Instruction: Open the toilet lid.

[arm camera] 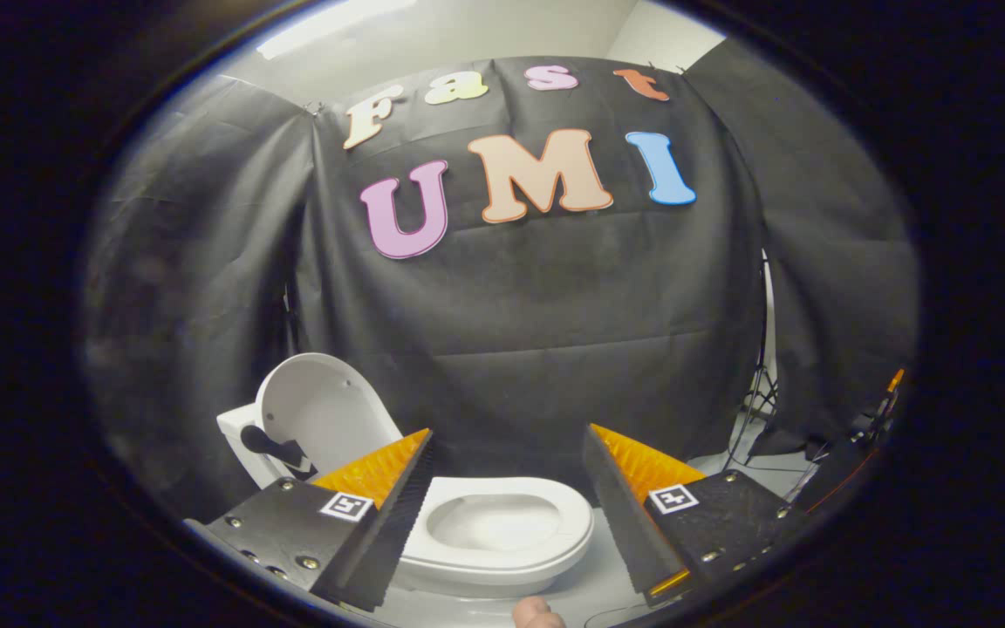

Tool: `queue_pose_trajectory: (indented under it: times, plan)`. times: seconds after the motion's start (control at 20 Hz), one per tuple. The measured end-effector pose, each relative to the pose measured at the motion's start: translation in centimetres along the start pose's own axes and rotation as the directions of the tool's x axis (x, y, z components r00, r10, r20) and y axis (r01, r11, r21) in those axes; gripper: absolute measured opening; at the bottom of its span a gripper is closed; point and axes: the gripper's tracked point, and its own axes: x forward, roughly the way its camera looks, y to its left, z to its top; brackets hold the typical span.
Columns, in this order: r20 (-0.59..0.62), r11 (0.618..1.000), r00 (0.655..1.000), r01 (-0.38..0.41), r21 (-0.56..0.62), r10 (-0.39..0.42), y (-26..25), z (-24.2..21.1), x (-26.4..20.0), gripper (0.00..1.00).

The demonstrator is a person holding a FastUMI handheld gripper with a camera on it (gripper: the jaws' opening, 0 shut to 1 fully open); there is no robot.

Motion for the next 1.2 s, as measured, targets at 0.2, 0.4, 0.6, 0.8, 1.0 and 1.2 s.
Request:
queue_pose_trajectory:
  times: [0.2, 0.4, 0.6, 0.8, 1.0, 1.2]
  plan:
    - [0.022, 1.0, 0.999, 0.028, -0.006, -0.027, -2.0, 1.0, -1.3, 0.99]
    - [0.006, 0.995, 0.996, 0.084, -0.061, -0.084, -4.3, -0.1, -2.1, 0.99]
    - [-0.02, 0.994, 0.996, 0.086, -0.067, -0.087, -4.1, -1.2, -1.7, 0.99]
    - [-0.014, 0.991, 0.996, 0.082, -0.104, -0.084, -3.2, -1.3, -1.5, 0.99]
    - [-0.017, 0.994, 0.998, 0.057, -0.093, -0.058, -1.2, -1.3, -0.9, 0.99]
    - [-0.002, 0.997, 0.999, 0.034, -0.063, -0.034, 0.4, -0.8, -0.7, 0.99]
